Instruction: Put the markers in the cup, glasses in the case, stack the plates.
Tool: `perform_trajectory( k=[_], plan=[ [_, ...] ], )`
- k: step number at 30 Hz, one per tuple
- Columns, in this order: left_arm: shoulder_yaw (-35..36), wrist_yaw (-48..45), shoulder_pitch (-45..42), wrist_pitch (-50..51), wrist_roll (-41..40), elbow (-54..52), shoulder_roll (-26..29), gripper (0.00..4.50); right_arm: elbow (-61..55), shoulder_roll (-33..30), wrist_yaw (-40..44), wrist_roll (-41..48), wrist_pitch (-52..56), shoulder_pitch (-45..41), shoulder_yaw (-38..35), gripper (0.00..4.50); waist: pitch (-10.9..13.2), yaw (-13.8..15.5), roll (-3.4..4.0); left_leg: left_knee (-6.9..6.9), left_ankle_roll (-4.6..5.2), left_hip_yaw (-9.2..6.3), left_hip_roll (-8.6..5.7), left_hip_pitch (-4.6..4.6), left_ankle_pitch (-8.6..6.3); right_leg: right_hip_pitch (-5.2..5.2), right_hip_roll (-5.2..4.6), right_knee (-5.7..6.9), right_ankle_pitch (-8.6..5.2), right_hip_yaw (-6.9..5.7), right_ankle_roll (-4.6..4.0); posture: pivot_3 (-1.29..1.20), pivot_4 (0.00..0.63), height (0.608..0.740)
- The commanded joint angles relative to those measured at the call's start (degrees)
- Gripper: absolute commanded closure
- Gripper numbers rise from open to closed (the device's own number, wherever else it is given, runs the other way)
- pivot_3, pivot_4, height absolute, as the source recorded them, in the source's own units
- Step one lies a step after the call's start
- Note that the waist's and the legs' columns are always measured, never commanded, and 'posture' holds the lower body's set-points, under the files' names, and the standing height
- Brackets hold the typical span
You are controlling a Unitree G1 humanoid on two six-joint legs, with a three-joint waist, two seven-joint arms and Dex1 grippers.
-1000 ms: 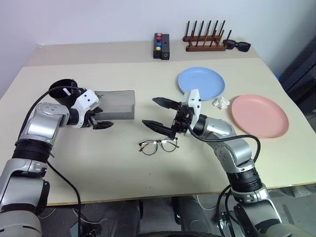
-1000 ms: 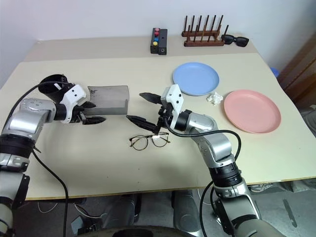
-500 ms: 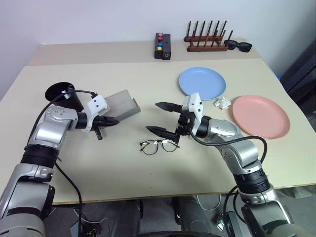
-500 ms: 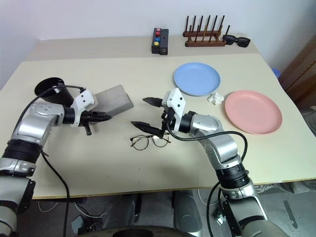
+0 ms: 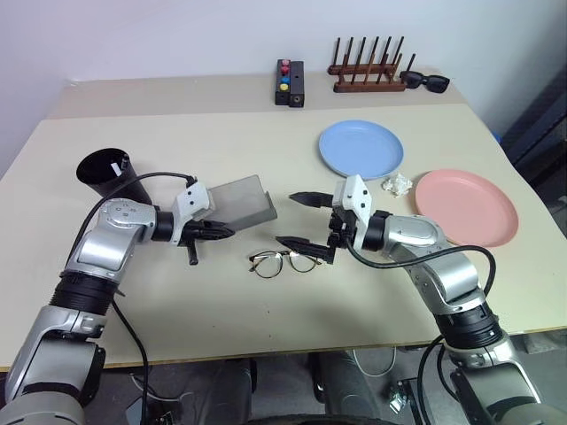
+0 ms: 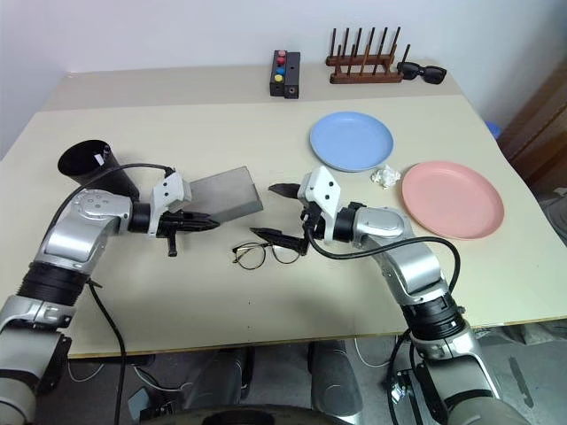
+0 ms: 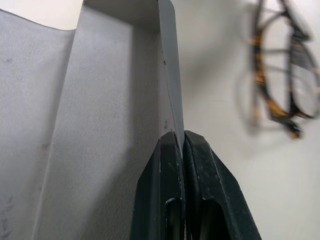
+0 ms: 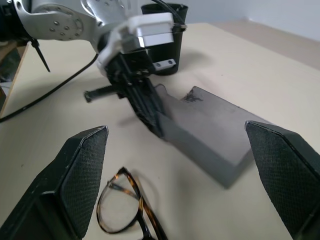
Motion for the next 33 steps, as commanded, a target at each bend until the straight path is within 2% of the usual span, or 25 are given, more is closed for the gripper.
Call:
perform_trajectory(
  k=[1, 8, 14, 17, 20, 25, 30, 33],
  plan=[
    [-0.11, -3.71, 0.49, -2.00, -1.21, -4.45, 1.77, 4.40, -3.35, -1.30, 0.37, 0.41, -0.10, 0.53, -1.42, 0.00, 0.00, 0.00, 0.00, 0.00, 0.00, 0.00, 0.00, 0.00, 0.00, 0.00, 0.00, 0.00, -0.01, 0.00, 0.00, 0.00, 0.150, 0.740],
    [-1.92, -5.00, -0.95, -3.71, 0.59, -4.71, 0.73, 4.40, -5.07, -2.71, -0.01, 0.75, 0.58, 2.46, -1.89, 0.00, 0.00, 0.05, 0.00, 0.01, 0.00, 0.00, 0.00, 0.00, 0.00, 0.00, 0.00, 0.00, -0.12, 0.00, -0.13, 0.00, 0.150, 0.740],
    [-3.53, -5.45, -4.46, -5.63, 1.59, 0.32, -1.73, 4.40, -5.84, -3.03, -0.78, 0.69, 0.98, 3.30, -2.40, 0.00, 0.00, 0.10, 0.00, 0.03, 0.00, 0.00, 0.00, -0.01, 0.00, 0.00, 0.00, 0.01, -0.14, 0.00, -0.08, 0.00, 0.150, 0.740],
    [-3.77, -5.35, -6.58, -6.69, 1.88, 3.61, -3.42, 3.66, -6.44, -3.32, -1.10, 0.70, 1.15, 3.83, -2.66, 0.00, 0.00, 0.11, 0.00, 0.03, 0.01, 0.01, 0.00, -0.01, -0.01, 0.01, 0.00, 0.01, -0.13, 0.00, -0.08, 0.00, 0.150, 0.740],
    [-3.64, -5.17, -7.17, -8.45, 2.30, 4.75, -4.01, 2.32, -7.20, -3.93, -1.46, 0.90, 1.49, 4.45, -3.24, 0.00, 0.00, -0.04, 0.00, 0.03, 0.02, 0.01, 0.00, 0.00, 0.00, 0.01, 0.00, 0.01, -0.04, 0.01, 0.07, 0.00, 0.150, 0.740],
    [-0.96, -4.43, -7.52, -8.15, 0.50, 4.26, -3.68, 2.32, -8.51, -5.11, -1.73, 1.12, 2.20, 5.84, -4.35, 0.00, 0.00, 0.03, 0.00, 0.04, 0.02, 0.01, 0.00, 0.00, -0.01, 0.01, 0.01, 0.02, -0.03, 0.01, 0.05, 0.00, 0.150, 0.740],
    [2.34, -5.11, -6.79, -2.14, -4.29, -0.93, -2.61, 2.32, -9.29, -5.97, -1.81, 0.95, 2.71, 6.77, -4.42, 0.00, 0.00, 0.03, 0.00, 0.04, 0.02, 0.00, 0.00, -0.01, -0.01, 0.01, 0.00, 0.02, -0.04, 0.00, 0.07, 0.00, 0.150, 0.740],
    [1.63, -5.43, -5.61, 0.04, -5.25, -6.06, -2.05, 1.51, -9.06, -6.32, -1.69, 0.78, 2.58, 6.83, -4.17, 0.00, 0.00, 0.04, 0.00, 0.04, 0.02, 0.00, 0.00, 0.00, -0.01, 0.01, 0.00, 0.03, -0.04, 0.00, 0.07, 0.00, 0.150, 0.740]
  ],
)
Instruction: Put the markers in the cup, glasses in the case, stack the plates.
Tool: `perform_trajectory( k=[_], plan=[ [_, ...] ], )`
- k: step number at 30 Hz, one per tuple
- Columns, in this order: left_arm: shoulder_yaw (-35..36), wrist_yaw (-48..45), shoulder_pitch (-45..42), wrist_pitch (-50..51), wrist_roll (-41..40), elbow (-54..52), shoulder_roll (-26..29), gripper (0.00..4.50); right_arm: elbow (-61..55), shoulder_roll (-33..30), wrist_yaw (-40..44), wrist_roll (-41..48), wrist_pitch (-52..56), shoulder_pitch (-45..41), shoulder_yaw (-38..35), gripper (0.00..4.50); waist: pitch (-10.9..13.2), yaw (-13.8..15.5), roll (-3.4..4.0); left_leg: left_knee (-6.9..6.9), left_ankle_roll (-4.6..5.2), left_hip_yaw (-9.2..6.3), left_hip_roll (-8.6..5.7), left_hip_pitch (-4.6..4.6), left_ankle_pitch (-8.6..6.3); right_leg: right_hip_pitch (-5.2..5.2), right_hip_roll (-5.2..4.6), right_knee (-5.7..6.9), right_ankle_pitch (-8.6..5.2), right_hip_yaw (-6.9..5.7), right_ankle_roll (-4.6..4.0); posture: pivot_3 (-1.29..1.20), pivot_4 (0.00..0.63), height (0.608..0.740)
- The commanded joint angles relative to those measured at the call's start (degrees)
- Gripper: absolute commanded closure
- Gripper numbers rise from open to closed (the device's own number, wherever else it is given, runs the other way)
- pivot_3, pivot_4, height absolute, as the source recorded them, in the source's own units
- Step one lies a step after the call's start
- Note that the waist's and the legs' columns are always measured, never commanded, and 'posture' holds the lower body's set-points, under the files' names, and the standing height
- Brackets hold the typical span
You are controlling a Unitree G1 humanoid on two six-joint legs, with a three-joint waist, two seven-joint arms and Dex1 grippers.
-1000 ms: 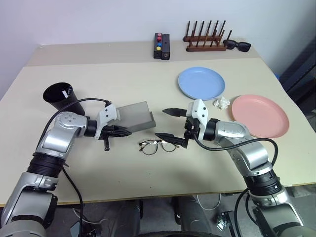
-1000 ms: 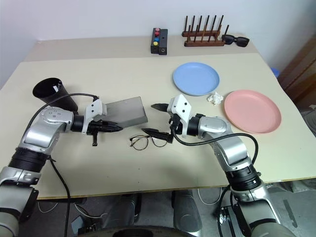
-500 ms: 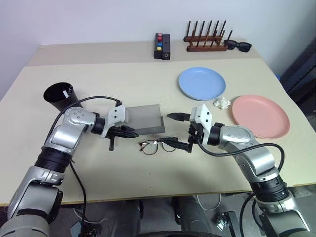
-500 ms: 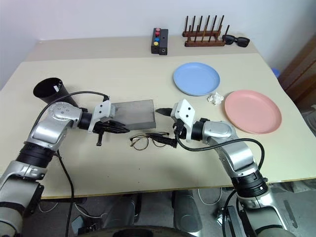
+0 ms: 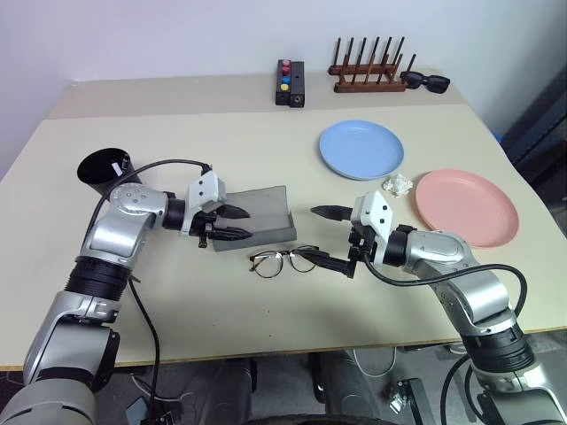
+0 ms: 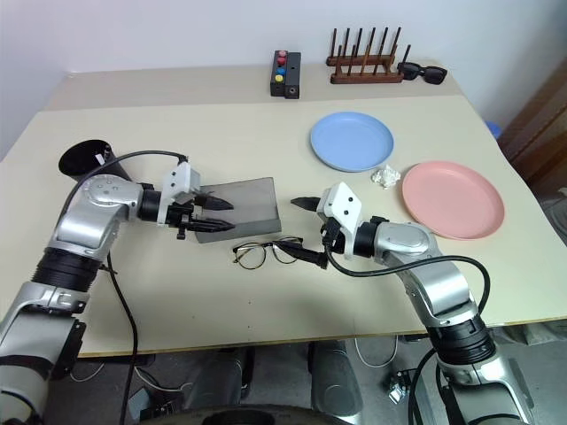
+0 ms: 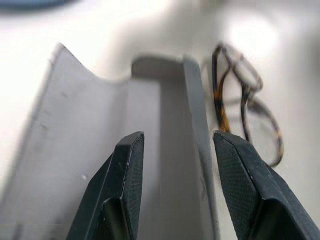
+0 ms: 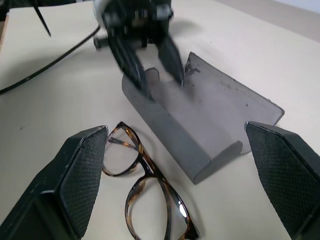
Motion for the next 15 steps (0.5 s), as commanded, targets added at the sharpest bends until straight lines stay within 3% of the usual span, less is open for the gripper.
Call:
perform_trajectory(
  k=[1, 3, 7, 15],
  plan=[
    [0.54, -0.74, 0.90, 1.83, -2.25, -7.24, 0.80, 1.00, -2.15, -0.47, 0.10, 0.62, -0.18, -0.16, -1.22, 0.00, 0.00, 0.01, 0.00, 0.00, 0.00, 0.00, 0.00, 0.00, 0.00, 0.00, 0.00, 0.00, 0.00, 0.01, -0.01, 0.00, 0.150, 0.740],
    [-1.07, -0.43, 1.64, 2.34, -1.96, -11.09, 0.39, 0.06, -1.95, -0.60, 0.21, 0.64, -0.16, -0.35, -1.26, 0.00, 0.00, 0.02, 0.00, 0.00, 0.00, 0.00, 0.00, 0.00, 0.00, 0.01, 0.00, -0.01, 0.01, 0.01, -0.01, 0.00, 0.150, 0.740],
    [-5.02, -0.46, 3.39, 3.64, -1.55, -16.96, -0.75, 0.06, -1.59, -1.05, 0.43, 0.40, -0.44, -0.08, -1.51, 0.00, 0.00, 0.05, 0.00, 0.01, 0.00, 0.00, 0.00, 0.00, 0.00, 0.02, 0.00, -0.01, 0.00, 0.01, -0.01, 0.00, 0.150, 0.740],
    [-10.94, 1.00, 2.99, 3.34, 2.19, -15.09, -3.18, 0.06, -2.38, -1.78, -0.48, 0.18, -0.40, 1.84, -2.25, 0.00, 0.00, 0.08, 0.00, 0.03, 0.00, 0.01, 0.00, 0.01, 0.00, 0.02, 0.01, 0.00, -0.10, 0.02, -0.15, 0.00, 0.150, 0.740]
  ],
)
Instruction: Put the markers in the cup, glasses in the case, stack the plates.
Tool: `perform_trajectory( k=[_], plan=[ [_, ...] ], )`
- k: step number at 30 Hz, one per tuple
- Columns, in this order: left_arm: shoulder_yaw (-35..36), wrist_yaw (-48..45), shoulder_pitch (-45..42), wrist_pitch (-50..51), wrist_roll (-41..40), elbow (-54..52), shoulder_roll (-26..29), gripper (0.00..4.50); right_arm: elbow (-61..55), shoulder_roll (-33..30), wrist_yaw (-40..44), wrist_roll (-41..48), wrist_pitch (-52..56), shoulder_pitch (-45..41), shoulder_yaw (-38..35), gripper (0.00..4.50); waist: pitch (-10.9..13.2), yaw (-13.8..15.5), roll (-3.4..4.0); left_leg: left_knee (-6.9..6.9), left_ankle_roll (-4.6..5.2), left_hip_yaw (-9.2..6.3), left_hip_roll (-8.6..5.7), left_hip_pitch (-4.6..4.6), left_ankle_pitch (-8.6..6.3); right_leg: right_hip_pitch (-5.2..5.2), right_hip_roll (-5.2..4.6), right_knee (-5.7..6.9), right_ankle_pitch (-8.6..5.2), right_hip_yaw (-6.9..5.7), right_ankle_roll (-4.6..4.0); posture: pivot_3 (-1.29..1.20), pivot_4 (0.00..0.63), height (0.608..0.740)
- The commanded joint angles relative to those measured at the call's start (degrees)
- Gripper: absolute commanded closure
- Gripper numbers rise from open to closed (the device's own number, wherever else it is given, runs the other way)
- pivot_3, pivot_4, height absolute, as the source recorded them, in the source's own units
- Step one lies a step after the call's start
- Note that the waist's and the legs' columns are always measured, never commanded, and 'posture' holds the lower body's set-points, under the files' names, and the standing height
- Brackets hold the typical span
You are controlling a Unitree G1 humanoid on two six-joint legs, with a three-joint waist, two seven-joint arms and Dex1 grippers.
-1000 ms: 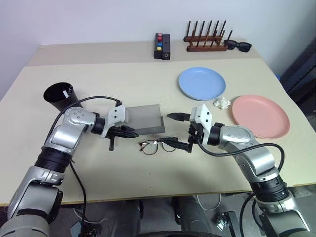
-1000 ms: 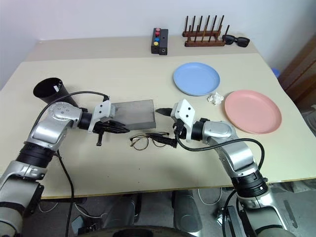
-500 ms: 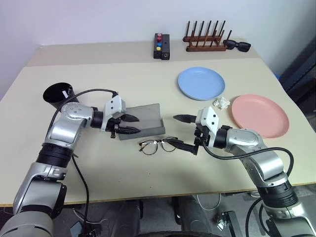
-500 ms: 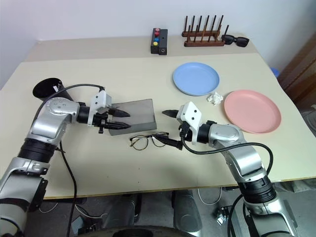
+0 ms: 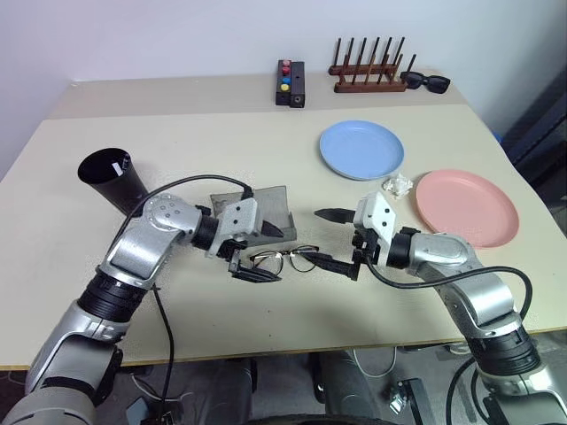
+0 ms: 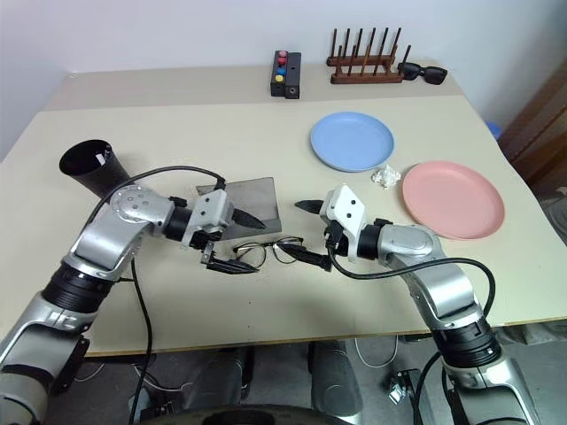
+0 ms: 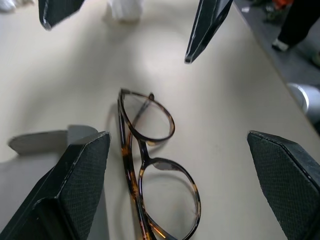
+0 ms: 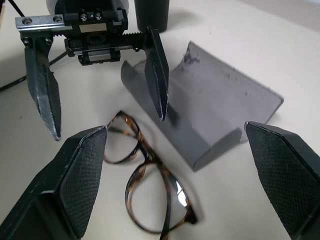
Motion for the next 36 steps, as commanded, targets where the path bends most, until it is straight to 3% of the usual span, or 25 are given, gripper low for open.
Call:
perform_trajectory(
  k=[1, 23, 26, 30, 36],
  plan=[
    [-1.77, 0.74, -0.78, -0.50, 1.87, 0.50, -0.78, 0.06, -2.51, -0.49, -0.74, 0.28, -0.42, 0.38, -2.05, 0.00, 0.00, -0.02, 0.00, 0.00, 0.00, 0.00, 0.00, 0.00, 0.00, 0.00, 0.00, 0.00, 0.00, 0.00, 0.00, 0.00, 0.150, 0.740],
    [-5.09, 3.12, -0.87, 0.62, 5.19, 5.35, -4.96, 0.06, -2.33, -0.10, -2.20, -0.43, -0.79, 1.93, -1.76, 0.00, 0.00, 0.00, 0.00, 0.02, 0.00, 0.00, 0.00, 0.01, 0.00, 0.01, 0.00, 0.02, 0.07, 0.00, 0.08, 0.00, 0.150, 0.740],
    [-4.89, 2.89, -0.97, 1.02, 4.80, 4.96, -4.96, 0.92, -2.49, -0.19, -2.16, -0.43, -0.63, 1.97, -1.92, 0.00, 0.00, 0.00, 0.00, 0.02, 0.00, 0.00, 0.00, 0.01, 0.00, 0.01, 0.00, 0.02, 0.07, 0.00, 0.09, 0.00, 0.150, 0.740],
    [-4.78, 3.06, -0.95, 0.99, 4.95, 4.78, -4.96, 2.80, -2.49, -0.27, -2.09, -0.46, -0.65, 2.04, -1.96, 0.00, 0.00, 0.01, 0.00, 0.02, 0.00, 0.00, 0.00, 0.01, 0.00, 0.01, 0.00, 0.02, 0.10, 0.00, 0.13, 0.00, 0.150, 0.740],
    [-4.48, 3.28, -0.51, 0.58, 5.04, 4.20, -4.48, 2.80, -2.16, -0.21, -1.94, -0.54, -0.70, 1.86, -1.82, 0.00, 0.00, 0.00, 0.00, 0.03, 0.00, 0.00, 0.00, 0.01, 0.00, 0.01, 0.00, 0.02, 0.10, 0.00, 0.13, 0.00, 0.150, 0.740]
  ],
)
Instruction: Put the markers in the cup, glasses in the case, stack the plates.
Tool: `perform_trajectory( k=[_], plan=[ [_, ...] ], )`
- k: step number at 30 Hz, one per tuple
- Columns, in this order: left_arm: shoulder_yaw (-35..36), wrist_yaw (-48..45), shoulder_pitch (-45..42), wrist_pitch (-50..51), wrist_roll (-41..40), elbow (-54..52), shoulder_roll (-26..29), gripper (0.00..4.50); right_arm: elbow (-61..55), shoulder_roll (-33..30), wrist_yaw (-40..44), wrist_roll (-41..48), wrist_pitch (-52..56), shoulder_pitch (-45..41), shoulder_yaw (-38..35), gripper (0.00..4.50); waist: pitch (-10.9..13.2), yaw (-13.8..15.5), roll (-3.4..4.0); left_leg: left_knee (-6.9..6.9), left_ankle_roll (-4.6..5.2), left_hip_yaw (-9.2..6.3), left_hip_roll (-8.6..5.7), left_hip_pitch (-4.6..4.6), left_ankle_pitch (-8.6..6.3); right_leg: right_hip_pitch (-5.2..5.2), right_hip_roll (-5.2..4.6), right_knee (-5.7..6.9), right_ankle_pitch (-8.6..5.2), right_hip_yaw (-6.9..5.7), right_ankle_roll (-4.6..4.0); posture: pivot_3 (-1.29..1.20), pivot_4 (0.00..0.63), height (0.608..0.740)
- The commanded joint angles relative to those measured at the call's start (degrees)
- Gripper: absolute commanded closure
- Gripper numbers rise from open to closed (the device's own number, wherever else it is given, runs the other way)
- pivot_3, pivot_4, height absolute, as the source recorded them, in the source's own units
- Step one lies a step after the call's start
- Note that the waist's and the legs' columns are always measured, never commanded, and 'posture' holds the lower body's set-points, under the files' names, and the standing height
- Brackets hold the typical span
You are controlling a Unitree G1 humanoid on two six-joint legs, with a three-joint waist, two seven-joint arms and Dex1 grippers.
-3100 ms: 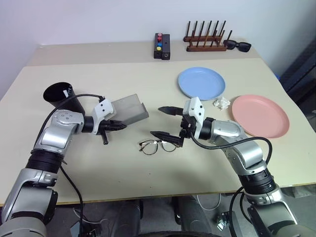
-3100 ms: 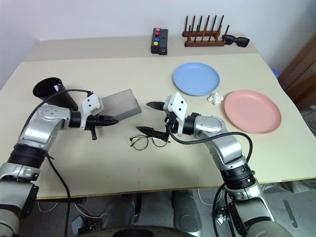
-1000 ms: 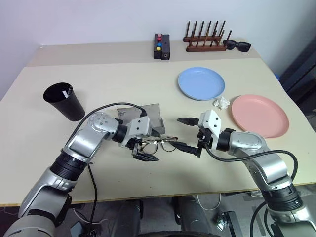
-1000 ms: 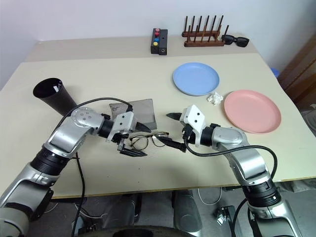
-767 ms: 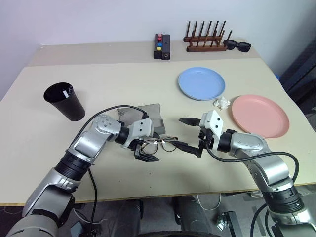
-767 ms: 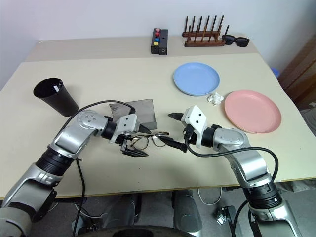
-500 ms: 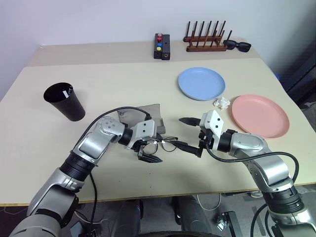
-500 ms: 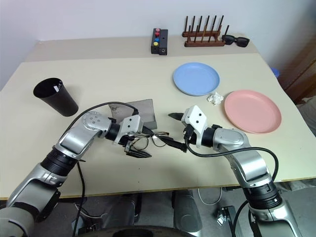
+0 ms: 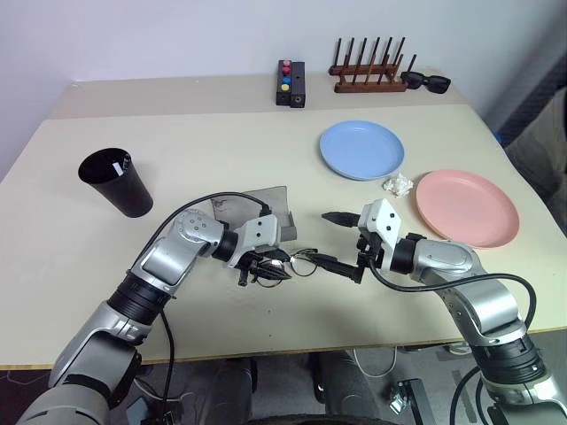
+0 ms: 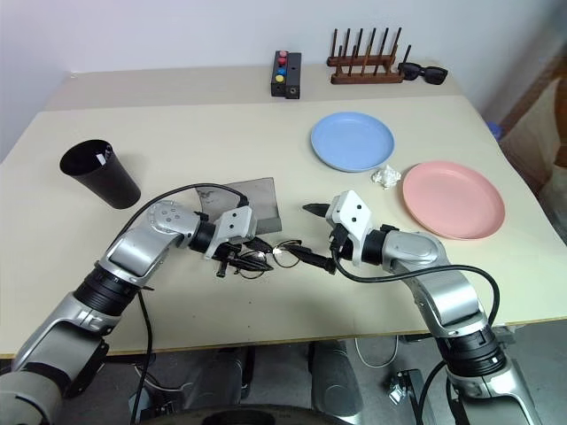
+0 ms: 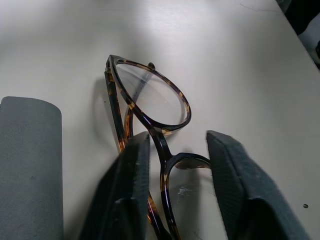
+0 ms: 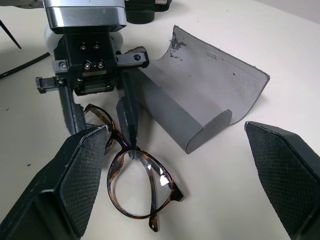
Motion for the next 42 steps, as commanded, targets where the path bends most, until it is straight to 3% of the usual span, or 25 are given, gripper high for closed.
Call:
perform_trajectory(
  k=[1, 16, 21, 34, 42],
  plan=[
    [0.46, 0.04, -0.30, -0.47, 0.09, -1.69, 0.36, 2.80, -1.48, -0.15, 0.07, 0.09, -0.52, -0.30, -0.68, 0.00, 0.00, 0.00, 0.00, 0.00, 0.00, 0.00, 0.00, 0.00, 0.00, 0.00, 0.00, 0.00, 0.00, 0.00, 0.00, 0.00, 0.150, 0.740],
    [2.26, 0.61, -0.16, -0.43, -1.15, -2.02, 1.09, 2.80, -1.04, -0.29, 0.77, -0.17, -0.52, -0.63, -0.81, 0.00, 0.00, 0.00, 0.00, 0.00, 0.00, 0.00, 0.00, 0.00, 0.00, 0.00, 0.00, 0.01, 0.03, 0.00, -0.04, 0.00, 0.150, 0.740],
    [2.41, 0.75, 0.05, -0.52, -1.65, -2.19, 0.99, 4.43, -1.05, -0.48, 1.01, -0.24, -0.47, -0.49, -0.93, 0.00, -0.03, 0.04, 0.04, 0.00, 0.00, 0.00, 0.00, 0.02, 0.00, 0.03, 0.00, 0.00, 0.04, 0.00, -0.05, 0.00, 0.150, 0.740],
    [5.56, 0.10, 2.80, 0.45, -5.01, -6.26, 3.81, 4.43, -1.15, -2.94, 2.57, 1.12, -0.36, -0.52, -4.00, 0.00, -0.03, -0.11, 0.04, 0.06, 0.01, -0.01, 0.01, 0.13, 0.01, 0.17, 0.01, 0.04, -0.11, 0.00, -0.11, 0.00, 0.150, 0.740],
    [15.08, -0.66, 2.97, 4.05, -13.87, -11.24, 8.00, 4.43, -0.19, -6.66, 4.77, 2.62, -0.18, 0.71, -9.14, 0.00, -0.03, 0.17, 0.04, 0.08, 0.01, 0.00, 0.00, 0.10, 0.01, 0.17, -0.01, 0.03, -0.12, 0.00, -0.11, 0.00, 0.150, 0.740]
  ],
)
